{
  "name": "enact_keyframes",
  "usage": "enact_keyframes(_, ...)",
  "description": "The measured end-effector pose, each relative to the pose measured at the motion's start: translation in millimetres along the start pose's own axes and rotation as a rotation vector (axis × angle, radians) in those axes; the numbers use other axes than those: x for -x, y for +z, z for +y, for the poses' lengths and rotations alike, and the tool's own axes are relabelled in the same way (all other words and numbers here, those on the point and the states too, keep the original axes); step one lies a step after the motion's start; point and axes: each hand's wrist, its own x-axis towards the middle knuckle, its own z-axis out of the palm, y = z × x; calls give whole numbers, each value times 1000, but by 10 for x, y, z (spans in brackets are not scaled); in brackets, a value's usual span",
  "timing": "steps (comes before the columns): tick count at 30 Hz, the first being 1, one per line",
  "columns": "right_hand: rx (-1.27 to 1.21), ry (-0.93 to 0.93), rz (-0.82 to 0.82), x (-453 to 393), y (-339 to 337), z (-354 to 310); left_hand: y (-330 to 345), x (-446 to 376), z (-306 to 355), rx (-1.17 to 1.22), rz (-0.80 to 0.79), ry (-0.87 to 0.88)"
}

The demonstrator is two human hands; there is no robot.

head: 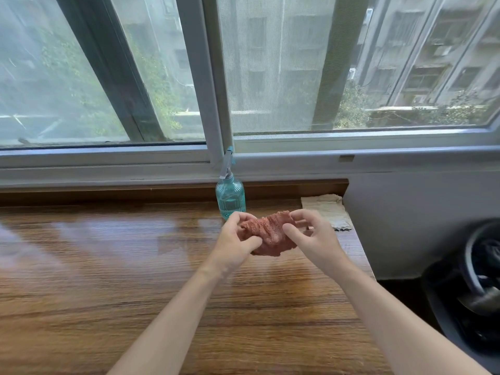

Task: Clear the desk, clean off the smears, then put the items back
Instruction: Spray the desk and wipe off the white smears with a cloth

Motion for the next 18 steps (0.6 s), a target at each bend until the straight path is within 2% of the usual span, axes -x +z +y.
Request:
enact_keyframes(2,17,-17,27,-34,-1,-15,-23,-36,-9,64,-39,-85)
enact_keyframes(4,-14,-32,32,-65,-2,-69,-19,-72,-23,73,-59,-97)
enact_keyframes(7,42,-71,46,-116,-26,-106,34,-142,-59,66,81,-32)
enact_keyframes(10,93,-40,70,-201,-46,-35,83,-235,-43,207,202,-42)
enact_keyframes(13,56,32,96,-283,-5,88,124,-296,-105,305,122,-81)
enact_keyframes(15,56,77,114,-320,39,199,194,-314,-232,278,52,-94)
enact_keyframes(18,145,154,105,-381,73,359,313,-386,-404,108,129,-70)
